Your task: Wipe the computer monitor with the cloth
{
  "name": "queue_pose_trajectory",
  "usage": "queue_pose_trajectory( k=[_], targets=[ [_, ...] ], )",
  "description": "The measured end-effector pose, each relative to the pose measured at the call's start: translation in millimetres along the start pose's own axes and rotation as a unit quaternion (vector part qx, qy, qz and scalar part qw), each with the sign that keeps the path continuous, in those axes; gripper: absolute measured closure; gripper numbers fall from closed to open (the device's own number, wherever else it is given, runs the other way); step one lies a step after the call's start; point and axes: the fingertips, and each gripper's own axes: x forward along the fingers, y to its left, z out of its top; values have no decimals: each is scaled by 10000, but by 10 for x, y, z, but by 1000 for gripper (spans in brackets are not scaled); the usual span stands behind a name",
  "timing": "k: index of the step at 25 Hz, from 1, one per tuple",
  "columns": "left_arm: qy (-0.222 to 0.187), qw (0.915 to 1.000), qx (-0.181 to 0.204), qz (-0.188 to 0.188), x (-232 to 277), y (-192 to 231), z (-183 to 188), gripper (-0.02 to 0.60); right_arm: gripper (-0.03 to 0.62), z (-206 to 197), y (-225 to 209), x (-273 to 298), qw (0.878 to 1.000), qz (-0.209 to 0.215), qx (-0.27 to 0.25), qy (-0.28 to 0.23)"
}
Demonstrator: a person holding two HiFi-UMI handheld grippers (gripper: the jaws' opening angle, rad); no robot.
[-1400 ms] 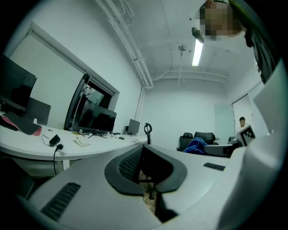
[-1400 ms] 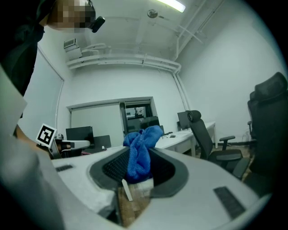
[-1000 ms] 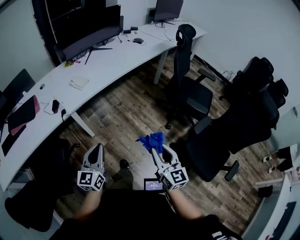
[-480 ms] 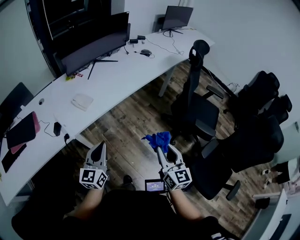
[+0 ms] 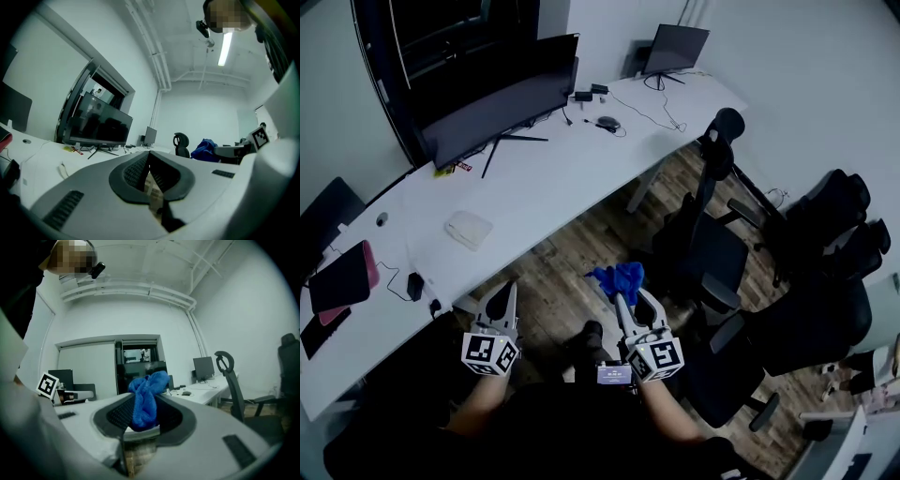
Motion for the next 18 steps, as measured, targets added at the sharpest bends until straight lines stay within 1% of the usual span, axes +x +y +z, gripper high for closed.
queue_pose_trajectory(
  k=[3,6,10,13,18],
  targets=[
    [-21,9999,-8,120,261,157,15,586,465,-10,-133,303,9999,121,21,-48],
    [-68,9996,12,276,557,274,34,586,465,25,-308,644,9994,329,17,-104],
    [-57,9984,-4,570,1015,417,63,586,465,22,-690,1168,9988,484,35,74],
    [-91,9963,57,850,1316,534,195,586,465,108,-898,1625,9967,803,109,70],
    [-219,9893,186,1427,1749,801,454,586,465,292,-1155,2386,9898,1420,-14,111]
  ],
)
